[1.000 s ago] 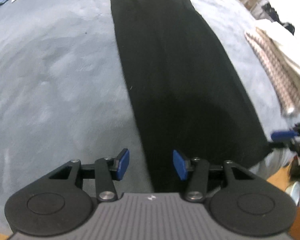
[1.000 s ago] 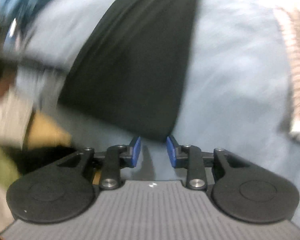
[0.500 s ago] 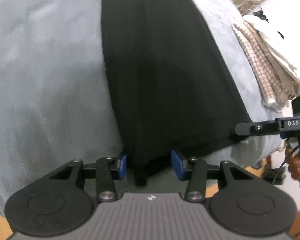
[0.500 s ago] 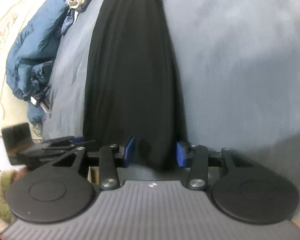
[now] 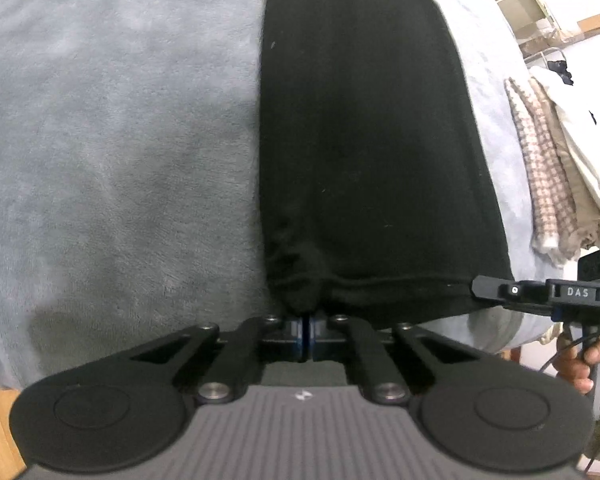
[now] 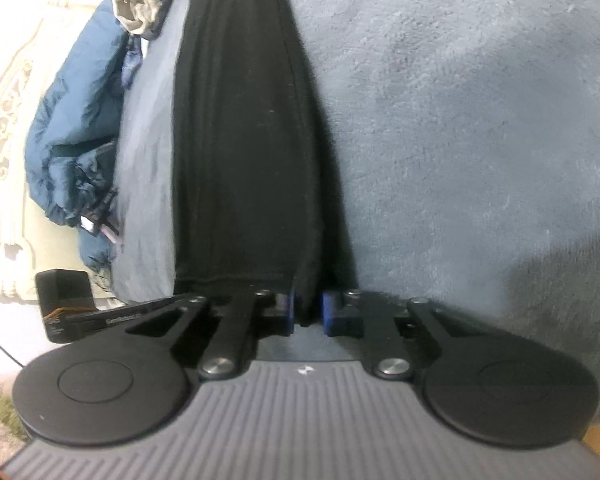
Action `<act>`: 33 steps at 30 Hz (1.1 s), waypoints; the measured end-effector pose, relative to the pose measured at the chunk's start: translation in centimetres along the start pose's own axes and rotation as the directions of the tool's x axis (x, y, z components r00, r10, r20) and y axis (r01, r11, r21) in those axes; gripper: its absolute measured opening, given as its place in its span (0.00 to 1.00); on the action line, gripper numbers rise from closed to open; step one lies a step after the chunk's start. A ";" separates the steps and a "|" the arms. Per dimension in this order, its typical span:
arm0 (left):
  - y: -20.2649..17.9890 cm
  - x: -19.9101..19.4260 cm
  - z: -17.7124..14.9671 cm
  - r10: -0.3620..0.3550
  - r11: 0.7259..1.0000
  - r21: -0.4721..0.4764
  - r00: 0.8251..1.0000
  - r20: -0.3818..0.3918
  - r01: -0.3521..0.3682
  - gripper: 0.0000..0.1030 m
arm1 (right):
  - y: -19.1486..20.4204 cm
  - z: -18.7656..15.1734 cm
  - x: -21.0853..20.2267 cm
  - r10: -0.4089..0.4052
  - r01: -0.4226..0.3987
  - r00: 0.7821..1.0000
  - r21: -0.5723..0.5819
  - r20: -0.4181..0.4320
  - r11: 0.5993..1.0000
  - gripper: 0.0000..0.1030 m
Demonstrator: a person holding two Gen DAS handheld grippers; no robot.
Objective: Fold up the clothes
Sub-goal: 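Grasp the strip hem end with the left gripper while the right gripper grasps its corner, then lift the hem end and fold it over toward the collar with both grippers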
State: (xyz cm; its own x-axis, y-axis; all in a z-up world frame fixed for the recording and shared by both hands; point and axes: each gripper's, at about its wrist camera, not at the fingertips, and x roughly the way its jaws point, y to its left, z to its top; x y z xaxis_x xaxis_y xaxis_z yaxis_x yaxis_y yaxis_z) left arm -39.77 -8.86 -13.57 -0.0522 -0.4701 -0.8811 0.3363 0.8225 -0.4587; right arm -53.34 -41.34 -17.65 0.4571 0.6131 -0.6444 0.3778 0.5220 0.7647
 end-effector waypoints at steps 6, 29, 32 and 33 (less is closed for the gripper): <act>-1.5 -5.2 1.7 -0.065 0.996 0.061 0.994 0.084 0.060 0.03 | 2.0 0.2 -2.9 0.101 -0.101 0.992 -0.009 0.070 0.995 0.07; 0.7 -2.2 29.9 -0.204 0.978 0.128 0.874 0.440 0.164 0.03 | 8.6 24.2 2.1 0.170 -0.126 0.872 -0.125 0.459 0.984 0.07; 0.9 -1.6 32.9 -0.199 0.979 0.136 0.867 0.457 0.153 0.03 | 8.9 27.7 2.7 0.182 -0.129 0.853 -0.140 0.489 0.982 0.07; 0.9 -1.3 33.7 -0.198 0.979 0.133 0.865 0.462 0.153 0.03 | 8.9 28.7 2.9 0.186 -0.131 0.849 -0.145 0.494 0.981 0.07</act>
